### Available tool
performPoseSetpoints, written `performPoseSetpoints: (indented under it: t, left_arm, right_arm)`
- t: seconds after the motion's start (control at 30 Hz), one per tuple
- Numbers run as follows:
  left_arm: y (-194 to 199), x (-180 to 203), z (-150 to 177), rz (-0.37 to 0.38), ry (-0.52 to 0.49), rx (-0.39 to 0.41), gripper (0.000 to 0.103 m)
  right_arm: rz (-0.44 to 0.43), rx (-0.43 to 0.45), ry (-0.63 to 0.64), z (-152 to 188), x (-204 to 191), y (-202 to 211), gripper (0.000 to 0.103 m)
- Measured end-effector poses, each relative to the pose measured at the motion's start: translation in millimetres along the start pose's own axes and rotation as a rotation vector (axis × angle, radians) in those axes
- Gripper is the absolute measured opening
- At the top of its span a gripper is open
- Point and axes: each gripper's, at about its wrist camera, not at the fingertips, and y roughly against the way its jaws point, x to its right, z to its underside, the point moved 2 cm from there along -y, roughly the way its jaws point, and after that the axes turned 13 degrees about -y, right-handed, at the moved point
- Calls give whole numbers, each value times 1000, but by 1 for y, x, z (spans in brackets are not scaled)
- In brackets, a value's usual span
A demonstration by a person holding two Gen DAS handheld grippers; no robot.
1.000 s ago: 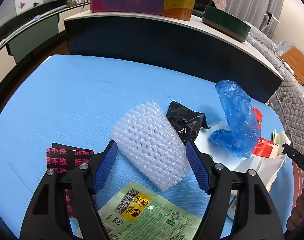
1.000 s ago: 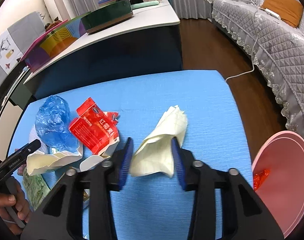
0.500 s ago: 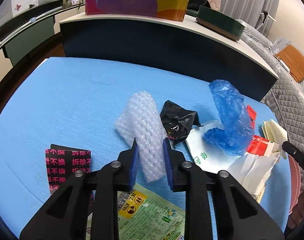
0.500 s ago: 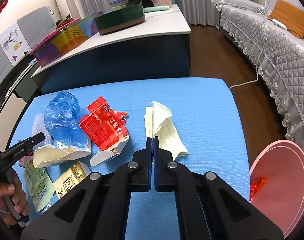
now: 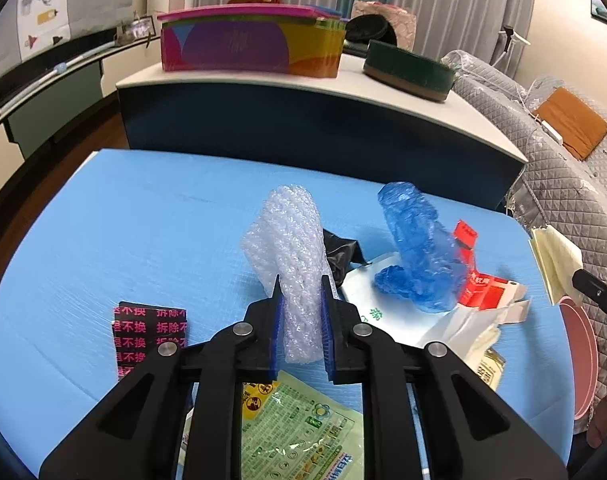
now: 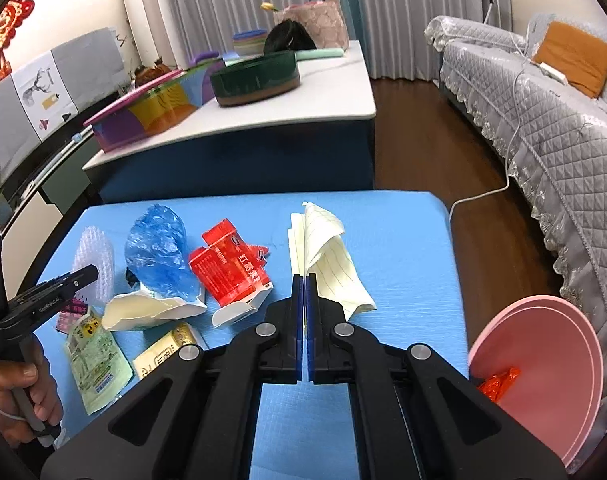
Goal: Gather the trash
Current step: 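Grasp the bubble wrap with the left tool while the right tool grasps the cream paper, then carry both items over the pink bin and open both tools to drop them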
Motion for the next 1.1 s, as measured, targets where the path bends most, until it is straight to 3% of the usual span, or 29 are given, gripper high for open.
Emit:
performPoseSetpoints:
  t: [0.6,1.1]
  left_arm:
    - [73,37,-7,24,-68,133,16]
    - [119,119,-23,123,-181,215,15]
  right_arm:
    - [-2,128,-46,1,30,85,2]
    - [94,204,-120,-5,90,133,2]
